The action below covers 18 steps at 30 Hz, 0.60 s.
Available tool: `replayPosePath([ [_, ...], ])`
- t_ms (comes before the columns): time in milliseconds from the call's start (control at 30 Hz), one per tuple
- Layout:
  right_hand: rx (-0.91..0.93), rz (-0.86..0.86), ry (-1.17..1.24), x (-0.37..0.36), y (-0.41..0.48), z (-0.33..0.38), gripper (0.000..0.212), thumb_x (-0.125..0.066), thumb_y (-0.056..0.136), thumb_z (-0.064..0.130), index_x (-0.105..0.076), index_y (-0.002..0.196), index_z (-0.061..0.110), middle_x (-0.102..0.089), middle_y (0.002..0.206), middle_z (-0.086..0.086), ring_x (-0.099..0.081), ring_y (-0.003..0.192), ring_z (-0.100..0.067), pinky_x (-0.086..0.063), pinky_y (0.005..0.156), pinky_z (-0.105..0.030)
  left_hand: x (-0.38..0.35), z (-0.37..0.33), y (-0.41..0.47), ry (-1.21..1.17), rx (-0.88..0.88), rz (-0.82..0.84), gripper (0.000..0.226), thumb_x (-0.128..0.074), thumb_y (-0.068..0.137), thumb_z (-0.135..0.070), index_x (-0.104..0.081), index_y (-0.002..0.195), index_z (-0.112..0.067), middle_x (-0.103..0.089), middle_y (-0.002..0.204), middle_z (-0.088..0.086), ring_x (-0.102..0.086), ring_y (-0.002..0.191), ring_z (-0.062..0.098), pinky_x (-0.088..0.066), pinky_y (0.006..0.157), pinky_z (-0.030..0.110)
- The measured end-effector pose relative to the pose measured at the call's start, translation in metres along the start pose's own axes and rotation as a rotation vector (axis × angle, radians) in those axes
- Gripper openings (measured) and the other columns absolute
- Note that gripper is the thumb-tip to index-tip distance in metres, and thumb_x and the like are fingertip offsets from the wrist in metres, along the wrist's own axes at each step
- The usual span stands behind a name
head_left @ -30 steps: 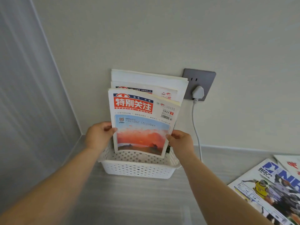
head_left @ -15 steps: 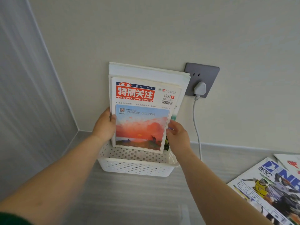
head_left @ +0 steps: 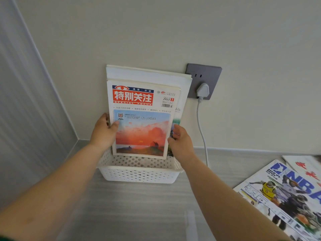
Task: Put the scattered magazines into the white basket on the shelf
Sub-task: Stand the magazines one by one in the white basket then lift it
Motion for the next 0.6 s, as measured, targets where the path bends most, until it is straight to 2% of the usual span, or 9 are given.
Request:
replayPosePath([
  [67, 0.020, -0.041, -0.043, 0.010, -0.007, -0.002, 0.042, -0.042, 0.083, -0.010, -0.052, 0.119, 0.008, -0.050, 0.093, 0.009, -0.047, 0.094, -0.010, -0.036, 0.054, 0.008, 0.005, 0.002, -0.014, -0.011, 0.033, -0.170, 0.043, -0.040, 0.092, -0.020, -0.032, 0.133, -0.012, -0.033, 0.144, 0.011, -0.039, 0.127, 0.028, -0.036, 0.099, 0.041],
  [133, 0.031, -0.079, -0.099, 0.022, -0.021, -0.005, 0.037, -0.042, 0.084, -0.007, -0.056, 0.115, 0.008, -0.054, 0.108, 0.000, -0.047, 0.097, -0.011, -0.032, 0.060, 0.009, 0.008, 0.003, -0.035, -0.070, -0.002, -0.290, 0.044, -0.041, 0.091, -0.015, -0.032, 0.134, -0.012, -0.029, 0.145, 0.010, -0.039, 0.125, 0.023, -0.035, 0.097, 0.033],
  [200, 0.024, -0.122, -0.125, 0.036, -0.041, -0.010, 0.033, -0.043, 0.085, -0.004, -0.058, 0.111, 0.009, -0.055, 0.120, -0.004, -0.045, 0.097, -0.008, -0.033, 0.064, 0.005, 0.005, 0.001, -0.057, -0.097, -0.048, -0.294, 0.039, -0.043, 0.090, -0.014, -0.039, 0.129, -0.013, -0.036, 0.140, 0.012, -0.044, 0.118, 0.022, -0.037, 0.098, 0.034],
  [267, 0.012, -0.162, -0.158, 0.053, -0.065, -0.019, 0.032, -0.043, 0.085, -0.004, -0.060, 0.108, 0.010, -0.056, 0.121, -0.005, -0.045, 0.098, -0.008, -0.033, 0.075, -0.004, -0.004, -0.001, -0.083, -0.106, -0.076, -0.252, 0.032, -0.044, 0.090, -0.015, -0.048, 0.121, -0.011, -0.046, 0.130, 0.013, -0.049, 0.113, 0.025, -0.041, 0.097, 0.038],
  [333, 0.002, -0.205, -0.204, 0.076, -0.094, -0.031, 0.031, -0.043, 0.084, -0.004, -0.061, 0.105, 0.008, -0.057, 0.119, -0.007, -0.048, 0.107, -0.015, -0.033, 0.087, -0.014, -0.025, -0.010, -0.122, -0.125, -0.129, -0.138, 0.024, -0.045, 0.089, -0.014, -0.055, 0.111, -0.009, -0.055, 0.116, 0.010, -0.052, 0.102, 0.023, -0.044, 0.088, 0.032],
  [400, -0.006, -0.241, -0.286, 0.104, -0.121, -0.048, 0.029, -0.045, 0.083, -0.004, -0.063, 0.102, 0.007, -0.059, 0.116, -0.009, -0.047, 0.114, -0.022, -0.030, 0.091, -0.019, -0.051, -0.018, -0.167, -0.133, -0.179, 0.052, 0.015, -0.047, 0.088, -0.010, -0.060, 0.095, -0.013, -0.060, 0.096, 0.004, -0.053, 0.087, 0.017, -0.041, 0.074, 0.009],
  [467, -0.047, -0.291, -0.390, 0.139, -0.148, -0.070, 0.027, -0.046, 0.083, -0.003, -0.064, 0.102, 0.006, -0.061, 0.117, -0.011, -0.045, 0.116, -0.026, -0.028, 0.092, -0.020, -0.079, -0.024, -0.206, -0.093, -0.221, 0.234, 0.022, -0.048, 0.087, -0.005, -0.059, 0.076, -0.021, -0.061, 0.078, -0.005, -0.054, 0.075, 0.011, -0.037, 0.063, -0.003],
  [600, -0.208, -0.390, -0.654, 0.217, -0.196, -0.117, 0.029, -0.047, 0.085, 0.007, -0.063, 0.109, 0.013, -0.057, 0.127, -0.008, -0.041, 0.122, -0.027, -0.029, 0.103, -0.033, -0.125, -0.027, -0.253, -0.010, -0.213, 0.497, 0.032, -0.050, 0.086, -0.005, -0.055, 0.065, -0.028, -0.060, 0.069, -0.011, -0.058, 0.071, 0.006, -0.036, 0.062, -0.002],
])
Point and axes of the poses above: each hand's wrist, its own y-axis towards the middle knuckle, its own x-axis out of the back of the hand, z = x × y, the point moved 4 cm from there along y, towards the middle knuckle
